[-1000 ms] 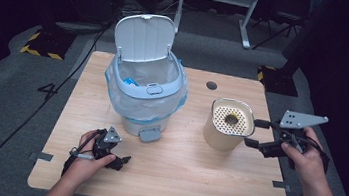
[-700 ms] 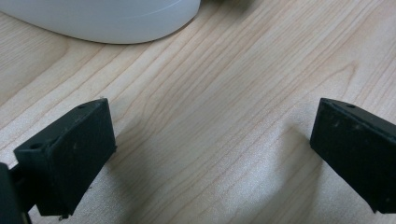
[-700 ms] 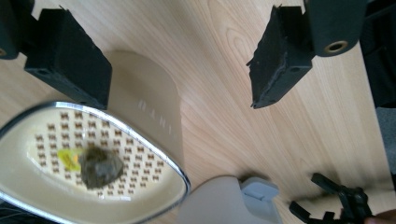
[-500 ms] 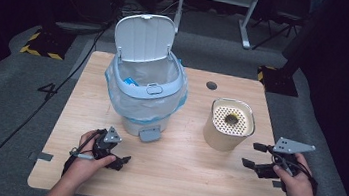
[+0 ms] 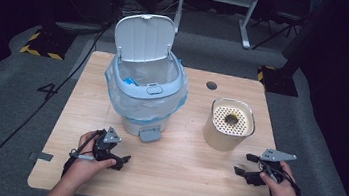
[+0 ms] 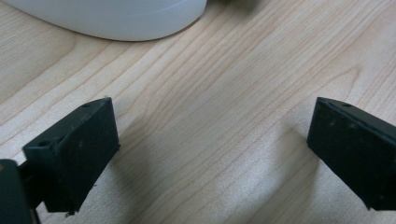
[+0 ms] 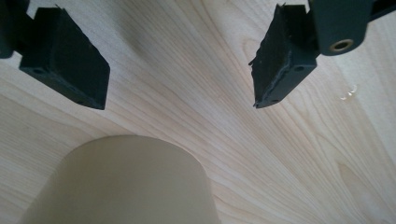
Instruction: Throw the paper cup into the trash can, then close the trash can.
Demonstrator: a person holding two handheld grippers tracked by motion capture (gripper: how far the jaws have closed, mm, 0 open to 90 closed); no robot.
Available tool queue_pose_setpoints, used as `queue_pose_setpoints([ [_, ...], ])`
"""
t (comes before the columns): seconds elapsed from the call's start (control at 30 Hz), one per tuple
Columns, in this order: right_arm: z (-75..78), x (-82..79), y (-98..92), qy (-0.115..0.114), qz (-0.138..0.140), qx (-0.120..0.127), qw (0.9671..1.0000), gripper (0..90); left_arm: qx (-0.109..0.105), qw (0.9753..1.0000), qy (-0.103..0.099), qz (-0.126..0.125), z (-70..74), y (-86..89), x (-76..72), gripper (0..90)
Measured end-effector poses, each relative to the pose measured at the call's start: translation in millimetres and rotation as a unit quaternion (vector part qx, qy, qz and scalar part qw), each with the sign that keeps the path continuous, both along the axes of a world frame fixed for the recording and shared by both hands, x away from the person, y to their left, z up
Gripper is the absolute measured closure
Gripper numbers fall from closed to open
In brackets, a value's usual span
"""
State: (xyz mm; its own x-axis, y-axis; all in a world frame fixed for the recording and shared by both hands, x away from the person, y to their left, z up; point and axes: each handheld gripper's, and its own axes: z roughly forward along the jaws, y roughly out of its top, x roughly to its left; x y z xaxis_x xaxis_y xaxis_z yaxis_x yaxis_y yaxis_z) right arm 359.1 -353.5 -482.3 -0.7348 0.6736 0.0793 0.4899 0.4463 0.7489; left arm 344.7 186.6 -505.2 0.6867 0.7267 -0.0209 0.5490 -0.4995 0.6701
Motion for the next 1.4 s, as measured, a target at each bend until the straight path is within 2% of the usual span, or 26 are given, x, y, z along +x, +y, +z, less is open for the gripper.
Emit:
queue_pose_setpoints([
  [0.1, -5.2, 1.2, 0.5, -0.001, -0.006, -0.001, 1.0000, 19.4, -0.004, 1.0000, -0.002, 0.006, 1.3, 2.3, 0.2, 8.4],
  [0.17, -11.2, 1.3, 1.9, -0.004, -0.011, -0.016, 0.9998, 19.1, -0.005, 0.9998, -0.003, 0.020, 3.2, 5.4, 0.8, 18.2],
  [0.27, -16.8, 0.6, 3.1, -0.004, -0.010, -0.030, 0.9995, 18.3, 0.002, 0.9997, -0.006, 0.023, 4.6, 7.9, 1.6, 18.9],
  [0.3, -19.9, -0.5, 4.1, -0.014, -0.010, -0.040, 0.9991, 17.0, 0.004, 0.9994, -0.018, 0.029, 6.4, 10.3, 2.0, 24.7],
  [0.4, -21.3, -1.0, 5.1, -0.021, -0.014, -0.041, 0.9988, 15.5, -0.005, 0.9993, -0.020, 0.031, 9.0, 13.1, 2.7, 25.6],
  [0.43, -22.2, -1.1, 5.8, -0.024, -0.019, -0.040, 0.9987, 14.4, -0.015, 0.9991, -0.025, 0.030, 11.8, 16.6, 3.3, 26.1],
  [0.6, -22.3, -1.0, 5.8, -0.023, -0.020, -0.040, 0.9987, 14.1, -0.031, 0.9987, -0.026, 0.031, 18.9, 22.8, 3.3, 26.6],
  [0.63, -22.3, -1.0, 5.9, -0.023, -0.019, -0.040, 0.9987, 14.1, -0.043, 0.9984, -0.024, 0.026, 24.9, 24.8, 3.8, 26.6],
  [0.73, -22.3, -1.0, 5.9, -0.023, -0.020, -0.040, 0.9987, 14.1, -0.054, 0.9979, -0.028, 0.023, 33.2, 27.0, 4.2, 26.5],
  [0.77, -22.3, -1.0, 5.9, -0.023, -0.019, -0.040, 0.9987, 14.1, -0.072, 0.9967, -0.032, 0.017, 43.3, 30.8, 5.1, 26.5],
  [0.8, -22.3, -1.0, 5.9, -0.023, -0.019, -0.040, 0.9988, 14.1, -0.077, 0.9963, -0.034, 0.015, 48.7, 32.9, 5.4, 26.5],
  [0.87, -22.3, -1.0, 5.8, -0.023, -0.020, -0.040, 0.9987, 14.1, -0.080, 0.9959, -0.038, 0.016, 53.8, 35.2, 5.9, 26.6],
  [0.9, -22.3, -1.0, 5.8, -0.023, -0.020, -0.040, 0.9987, 14.1, -0.071, 0.9962, -0.047, 0.016, 63.9, 41.4, 7.3, 26.7],
  [0.93, -22.3, -1.0, 5.8, -0.023, -0.020, -0.040, 0.9987, 14.1, -0.071, 0.9962, -0.047, 0.016, 63.9, 41.4, 7.3, 26.6],
  [0.97, -22.4, -1.0, 5.8, -0.023, -0.020, -0.040, 0.9987, 14.1, -0.067, 0.9961, -0.055, 0.015, 73.9, 47.6, 8.4, 26.4],
  [1.0, -22.4, -1.0, 5.8, -0.023, -0.020, -0.040, 0.9987, 14.1, -0.067, 0.9961, -0.055, 0.015, 73.9, 47.6, 8.4, 26.2],
  [1.03, -22.4, -1.0, 5.8, -0.023, -0.020, -0.040, 0.9987, 14.1, -0.077, 0.9952, -0.059, 0.014, 84.3, 52.8, 8.7, 26.2],
  [1.07, -22.4, -1.0, 5.8, -0.023, -0.020, -0.040, 0.9987, 14.1, -0.077, 0.9952, -0.059, 0.014, 84.3, 52.8, 8.7, 26.3],
  [1.17, -22.4, -1.0, 5.8, -0.023, -0.020, -0.040, 0.9988, 14.1, -0.094, 0.9930, -0.072, 0.007, 103.2, 58.7, 8.0, 26.2],
  [1.27, -22.3, -1.0, 5.9, -0.023, -0.020, -0.039, 0.9988, 14.1, -0.096, 0.9924, -0.077, 0.003, 110.8, 60.2, 8.3, 26.2],
  [1.33, -22.4, -1.0, 5.8, -0.023, -0.020, -0.039, 0.9988, 14.1, -0.108, 0.9911, -0.079, -0.004, 119.8, 60.7, 9.4, 26.0],
  [1.4, -22.3, -1.0, 5.7, -0.023, -0.019, -0.039, 0.9988, 14.1, -0.110, 0.9908, -0.078, -0.008, 123.0, 60.7, 10.0, 26.0],
])
